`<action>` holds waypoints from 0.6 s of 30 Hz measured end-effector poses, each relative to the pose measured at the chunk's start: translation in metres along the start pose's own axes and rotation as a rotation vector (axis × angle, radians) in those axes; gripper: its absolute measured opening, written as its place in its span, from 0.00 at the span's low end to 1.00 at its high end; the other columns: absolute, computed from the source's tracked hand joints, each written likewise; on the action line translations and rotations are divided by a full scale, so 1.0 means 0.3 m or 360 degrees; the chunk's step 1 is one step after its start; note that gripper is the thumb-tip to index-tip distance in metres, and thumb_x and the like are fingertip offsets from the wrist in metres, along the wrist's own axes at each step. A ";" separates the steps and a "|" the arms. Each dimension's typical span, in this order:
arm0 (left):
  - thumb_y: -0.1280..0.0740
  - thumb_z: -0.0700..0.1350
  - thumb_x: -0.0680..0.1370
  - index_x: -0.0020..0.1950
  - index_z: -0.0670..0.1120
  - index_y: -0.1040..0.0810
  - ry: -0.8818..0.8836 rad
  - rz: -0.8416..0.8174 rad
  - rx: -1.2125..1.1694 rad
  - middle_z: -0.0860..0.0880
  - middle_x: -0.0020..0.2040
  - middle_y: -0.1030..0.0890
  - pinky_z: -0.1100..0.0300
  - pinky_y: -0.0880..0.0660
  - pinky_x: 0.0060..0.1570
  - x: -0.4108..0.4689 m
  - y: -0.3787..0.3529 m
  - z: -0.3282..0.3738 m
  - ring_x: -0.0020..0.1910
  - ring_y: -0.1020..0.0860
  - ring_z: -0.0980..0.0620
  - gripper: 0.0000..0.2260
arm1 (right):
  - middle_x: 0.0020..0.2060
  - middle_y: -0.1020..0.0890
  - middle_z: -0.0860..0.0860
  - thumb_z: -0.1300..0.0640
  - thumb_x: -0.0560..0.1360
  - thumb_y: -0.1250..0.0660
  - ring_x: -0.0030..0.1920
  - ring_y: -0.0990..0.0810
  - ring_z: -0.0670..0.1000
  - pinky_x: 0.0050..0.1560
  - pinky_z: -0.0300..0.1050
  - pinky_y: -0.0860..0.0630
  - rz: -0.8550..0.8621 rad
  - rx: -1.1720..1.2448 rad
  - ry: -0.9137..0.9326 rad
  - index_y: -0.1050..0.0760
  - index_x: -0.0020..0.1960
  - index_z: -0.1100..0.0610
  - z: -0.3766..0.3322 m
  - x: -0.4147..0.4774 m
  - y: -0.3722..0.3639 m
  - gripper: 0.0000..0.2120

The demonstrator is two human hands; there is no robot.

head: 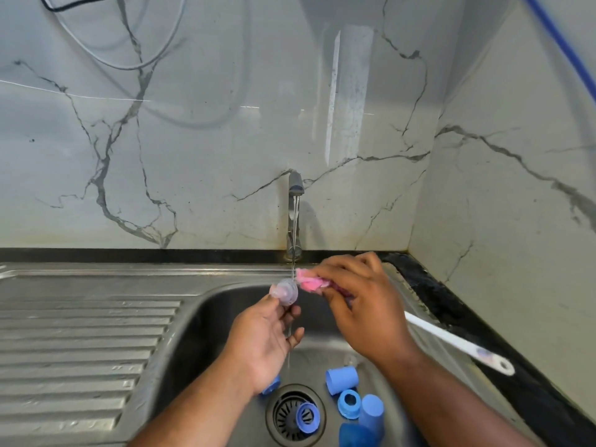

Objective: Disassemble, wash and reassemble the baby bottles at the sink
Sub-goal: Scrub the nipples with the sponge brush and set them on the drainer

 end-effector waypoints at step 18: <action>0.39 0.47 0.82 0.49 0.54 0.19 -0.0219 -0.0159 0.0715 0.54 0.45 0.20 0.53 0.33 0.51 -0.009 -0.022 -0.002 0.51 0.26 0.53 0.09 | 0.54 0.20 0.35 0.60 0.77 0.30 0.53 0.33 0.40 0.43 0.35 0.29 -0.0271 -0.0079 -0.0057 0.19 0.60 0.42 -0.002 -0.002 -0.043 0.17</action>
Point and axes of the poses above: each hand's wrist, its own x-axis towards the middle knuckle, its own y-axis out of the back of the hand, z = x × y, the point moved 7 cm from there along x, towards the middle knuckle
